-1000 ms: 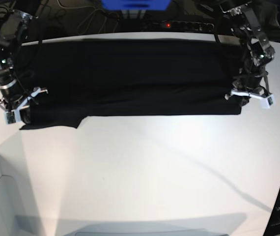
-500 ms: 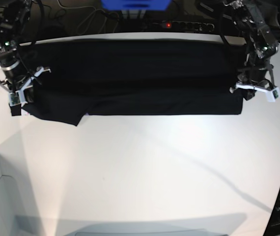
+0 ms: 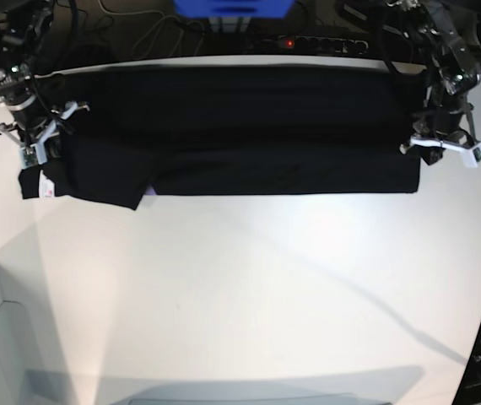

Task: Fold the T-shirt properly
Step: 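Press the folded sleeve flat with the right gripper, left gripper holding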

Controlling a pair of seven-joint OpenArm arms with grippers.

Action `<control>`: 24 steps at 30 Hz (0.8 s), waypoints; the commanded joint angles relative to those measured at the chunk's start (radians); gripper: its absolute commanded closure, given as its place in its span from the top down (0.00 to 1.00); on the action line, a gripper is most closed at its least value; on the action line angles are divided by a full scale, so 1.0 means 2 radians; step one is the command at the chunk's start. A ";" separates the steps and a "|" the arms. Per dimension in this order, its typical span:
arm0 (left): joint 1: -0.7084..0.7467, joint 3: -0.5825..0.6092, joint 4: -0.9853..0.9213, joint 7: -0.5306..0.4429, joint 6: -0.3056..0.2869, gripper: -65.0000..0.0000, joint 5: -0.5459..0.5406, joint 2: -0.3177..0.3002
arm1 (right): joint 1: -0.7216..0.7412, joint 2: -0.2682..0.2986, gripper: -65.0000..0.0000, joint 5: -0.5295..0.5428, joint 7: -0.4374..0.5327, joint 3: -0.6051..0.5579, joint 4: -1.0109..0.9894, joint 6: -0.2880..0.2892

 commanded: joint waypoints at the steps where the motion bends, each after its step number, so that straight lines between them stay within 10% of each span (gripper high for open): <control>1: -0.001 -0.003 0.007 -0.011 -0.002 0.00 -0.001 -0.006 | 0.002 0.008 0.00 0.003 0.010 0.003 0.001 0.003; 24: -0.001 -0.003 -0.002 -0.011 -0.002 0.00 0.004 -0.007 | -0.043 0.008 0.00 0.003 0.010 0.005 0.039 0.003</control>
